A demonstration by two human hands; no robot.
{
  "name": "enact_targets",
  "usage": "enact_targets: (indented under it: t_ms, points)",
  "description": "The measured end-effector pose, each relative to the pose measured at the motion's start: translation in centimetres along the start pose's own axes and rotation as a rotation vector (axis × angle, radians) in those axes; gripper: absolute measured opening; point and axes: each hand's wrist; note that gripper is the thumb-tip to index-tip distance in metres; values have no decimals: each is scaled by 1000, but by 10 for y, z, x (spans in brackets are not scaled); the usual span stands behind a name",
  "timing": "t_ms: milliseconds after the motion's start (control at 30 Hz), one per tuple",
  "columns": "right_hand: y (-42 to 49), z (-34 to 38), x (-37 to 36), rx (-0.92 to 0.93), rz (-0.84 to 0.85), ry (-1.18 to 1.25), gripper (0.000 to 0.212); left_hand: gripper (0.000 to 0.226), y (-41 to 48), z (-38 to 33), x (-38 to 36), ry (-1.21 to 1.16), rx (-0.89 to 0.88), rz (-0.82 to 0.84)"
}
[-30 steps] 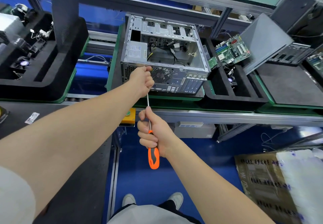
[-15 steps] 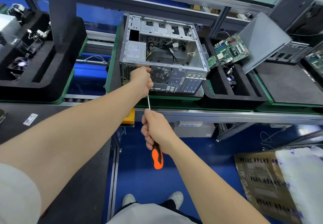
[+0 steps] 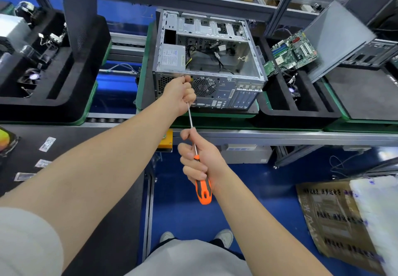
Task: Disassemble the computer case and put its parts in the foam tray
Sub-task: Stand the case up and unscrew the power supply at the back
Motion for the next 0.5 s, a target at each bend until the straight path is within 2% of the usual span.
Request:
enact_targets:
  t_ms: [67, 133, 167, 200, 233, 267, 333, 367, 433, 467, 500]
  points:
    - [-1, 4, -7, 139, -275, -412, 29, 35, 0, 1, 1, 45, -32, -12]
    - [1, 10, -10, 269, -469, -1088, 19, 31, 1, 3, 1, 73, -58, -18]
    - [2, 11, -12, 276, -547, -1338, 21, 29, 1, 4, 1, 78, -67, -19]
    - [5, 9, -13, 270, -671, -1418, 19, 28, 2, 5, 0, 80, -73, -24]
    - [6, 9, -12, 328, -753, -1370, 14, 28, 2, 6, 0, 82, -80, -33]
    - [6, 8, -12, 397, -814, -1375, 16, 28, 3, 6, -1, 87, -89, -44]
    - [9, 6, -13, 456, -883, -1540, 31, 25, 2, 7, -3, 100, -107, -64]
    - [9, 6, -13, 486, -880, -1546, 31, 24, 2, 8, -4, 98, -114, -70]
    - [7, 9, -16, 475, -804, -1547, 12, 23, 2, 9, -4, 75, -125, -69]
    - [5, 13, -16, 436, -714, -1458, 9, 23, 2, 10, -4, 59, -123, -62]
    - [4, 14, -15, 380, -602, -1296, 20, 24, 2, 9, -3, 37, -115, -53]
Point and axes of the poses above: each hand's wrist, its own y-axis towards the middle knuckle, its own x-axis out of the back of the hand, z = x × y, and after that the axes turned 11 degrees about -z, right-handed
